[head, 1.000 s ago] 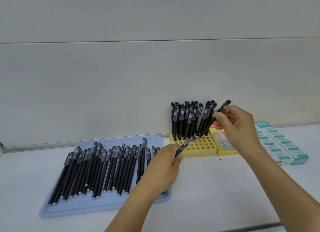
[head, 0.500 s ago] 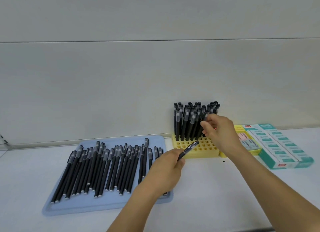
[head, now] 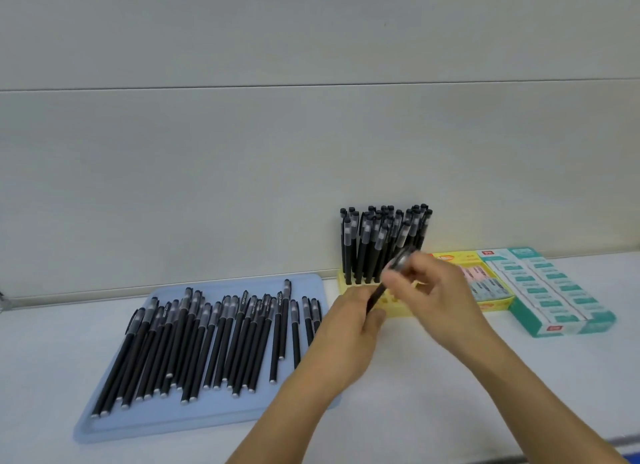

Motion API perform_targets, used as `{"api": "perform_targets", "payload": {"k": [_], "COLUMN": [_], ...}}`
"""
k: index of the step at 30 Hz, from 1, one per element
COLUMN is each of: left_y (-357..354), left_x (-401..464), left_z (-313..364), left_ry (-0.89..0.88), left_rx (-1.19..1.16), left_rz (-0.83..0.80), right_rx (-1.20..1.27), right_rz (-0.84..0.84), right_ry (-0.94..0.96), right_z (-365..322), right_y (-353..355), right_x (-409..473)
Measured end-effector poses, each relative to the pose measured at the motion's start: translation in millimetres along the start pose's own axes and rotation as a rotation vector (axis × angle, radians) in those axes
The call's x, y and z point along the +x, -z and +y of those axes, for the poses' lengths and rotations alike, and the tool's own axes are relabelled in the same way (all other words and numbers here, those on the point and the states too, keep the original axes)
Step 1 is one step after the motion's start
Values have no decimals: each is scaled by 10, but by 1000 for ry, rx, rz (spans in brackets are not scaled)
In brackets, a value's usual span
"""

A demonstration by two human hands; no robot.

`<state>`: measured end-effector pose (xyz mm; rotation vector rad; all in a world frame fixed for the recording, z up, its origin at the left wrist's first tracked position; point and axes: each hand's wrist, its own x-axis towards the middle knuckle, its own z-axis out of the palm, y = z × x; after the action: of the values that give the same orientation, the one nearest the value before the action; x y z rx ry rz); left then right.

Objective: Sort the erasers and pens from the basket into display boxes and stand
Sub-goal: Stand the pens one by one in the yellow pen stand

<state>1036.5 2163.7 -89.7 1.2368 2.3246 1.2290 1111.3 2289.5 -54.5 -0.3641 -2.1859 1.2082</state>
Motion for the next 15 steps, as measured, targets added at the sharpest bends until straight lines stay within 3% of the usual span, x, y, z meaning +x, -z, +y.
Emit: {"api": "perform_targets", "payload": {"k": [3, 5, 15], "left_y": [-8, 1, -7], "left_x": [10, 30, 49], "left_z": [-172, -254, -331], "left_ry": [-69, -61, -46], "left_rx": [315, 424, 440], "left_rz": [36, 18, -22], "right_rx": [6, -70, -269], "right_rz": [211, 258, 131], "right_ry": [-62, -60, -66], "right_z": [64, 165, 424], "right_y": [250, 344, 267], "right_x": [182, 303, 519]}}
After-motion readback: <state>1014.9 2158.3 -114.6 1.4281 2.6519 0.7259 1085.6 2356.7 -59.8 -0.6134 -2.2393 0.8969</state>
